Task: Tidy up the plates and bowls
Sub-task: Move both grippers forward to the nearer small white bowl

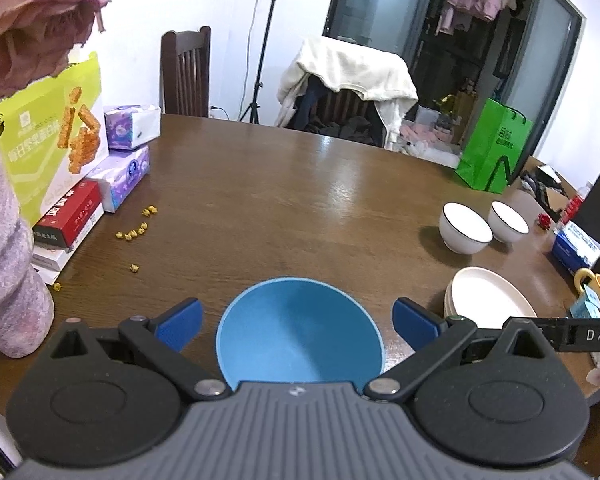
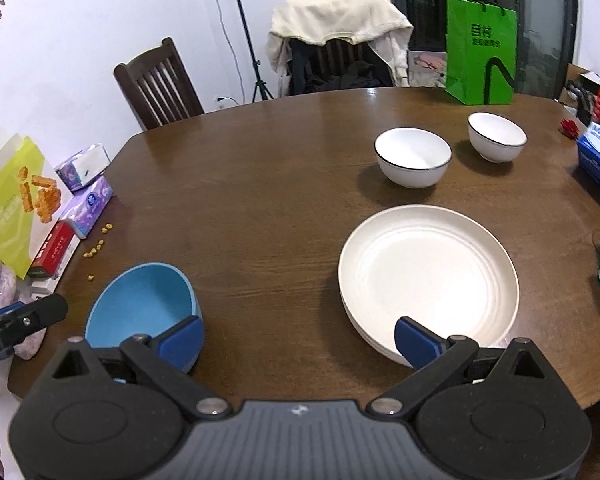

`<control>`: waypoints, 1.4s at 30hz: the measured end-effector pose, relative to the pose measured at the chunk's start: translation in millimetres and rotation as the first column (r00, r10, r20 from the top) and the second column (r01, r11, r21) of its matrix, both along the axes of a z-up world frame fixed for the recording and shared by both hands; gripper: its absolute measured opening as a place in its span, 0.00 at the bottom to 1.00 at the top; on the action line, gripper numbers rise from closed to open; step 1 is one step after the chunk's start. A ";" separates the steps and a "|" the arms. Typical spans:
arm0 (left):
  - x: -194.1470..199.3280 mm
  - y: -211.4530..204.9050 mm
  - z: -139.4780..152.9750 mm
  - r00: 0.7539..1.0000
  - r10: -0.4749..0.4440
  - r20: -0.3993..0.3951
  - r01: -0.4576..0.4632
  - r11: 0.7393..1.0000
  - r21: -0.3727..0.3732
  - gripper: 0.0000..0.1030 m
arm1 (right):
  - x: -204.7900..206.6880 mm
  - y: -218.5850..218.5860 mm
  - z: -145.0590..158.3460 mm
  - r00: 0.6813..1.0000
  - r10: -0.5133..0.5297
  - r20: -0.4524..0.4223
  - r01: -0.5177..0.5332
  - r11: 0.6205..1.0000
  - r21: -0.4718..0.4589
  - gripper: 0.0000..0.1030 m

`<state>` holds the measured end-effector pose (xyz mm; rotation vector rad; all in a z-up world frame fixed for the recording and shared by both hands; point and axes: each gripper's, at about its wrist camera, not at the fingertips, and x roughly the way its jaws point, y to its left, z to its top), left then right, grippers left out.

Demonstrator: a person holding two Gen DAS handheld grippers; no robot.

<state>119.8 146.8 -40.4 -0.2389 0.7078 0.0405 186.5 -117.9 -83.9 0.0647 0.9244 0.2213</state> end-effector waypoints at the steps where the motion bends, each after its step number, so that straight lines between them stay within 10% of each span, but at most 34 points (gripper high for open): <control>1: 1.0 -0.3 1.0 1.000 0.007 0.002 -0.007 1.000 -0.001 1.00 | 3.4 -0.7 0.8 1.000 0.005 0.000 -0.005 1.000 0.001 0.98; 42: 141.4 -111.8 -6.0 0.991 -0.097 -0.086 0.098 0.995 0.004 1.00 | 124.4 -126.3 -10.5 0.993 -0.114 -0.025 0.115 0.993 0.040 0.99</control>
